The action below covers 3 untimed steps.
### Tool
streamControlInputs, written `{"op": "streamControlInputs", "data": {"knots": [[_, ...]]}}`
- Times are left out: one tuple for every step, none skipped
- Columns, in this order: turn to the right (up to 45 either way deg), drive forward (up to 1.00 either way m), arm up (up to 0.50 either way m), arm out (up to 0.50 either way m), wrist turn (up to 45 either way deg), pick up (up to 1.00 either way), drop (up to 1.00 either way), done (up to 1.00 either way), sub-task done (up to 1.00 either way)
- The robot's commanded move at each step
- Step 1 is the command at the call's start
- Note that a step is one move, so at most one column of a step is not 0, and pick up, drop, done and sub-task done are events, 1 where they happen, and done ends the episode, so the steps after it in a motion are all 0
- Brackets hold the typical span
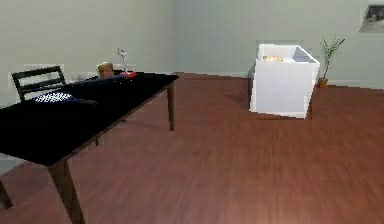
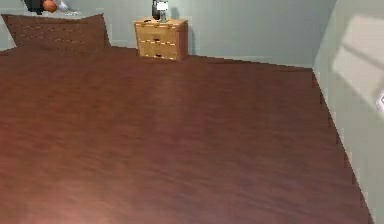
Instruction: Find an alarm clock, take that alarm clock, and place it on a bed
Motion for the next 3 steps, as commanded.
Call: {"op": "streamControlInputs", "data": {"knots": [[0.0,1.0,0.0,0.0,0.0,0.0,0.0,0.0,0.0],[-3.0,0.0,0.0,0.0,0.0,0.0,0.0,0.0,0.0],[0.0,0.65,0.0,0.0,0.0,0.0,0.0,0.0,0.0]]}}
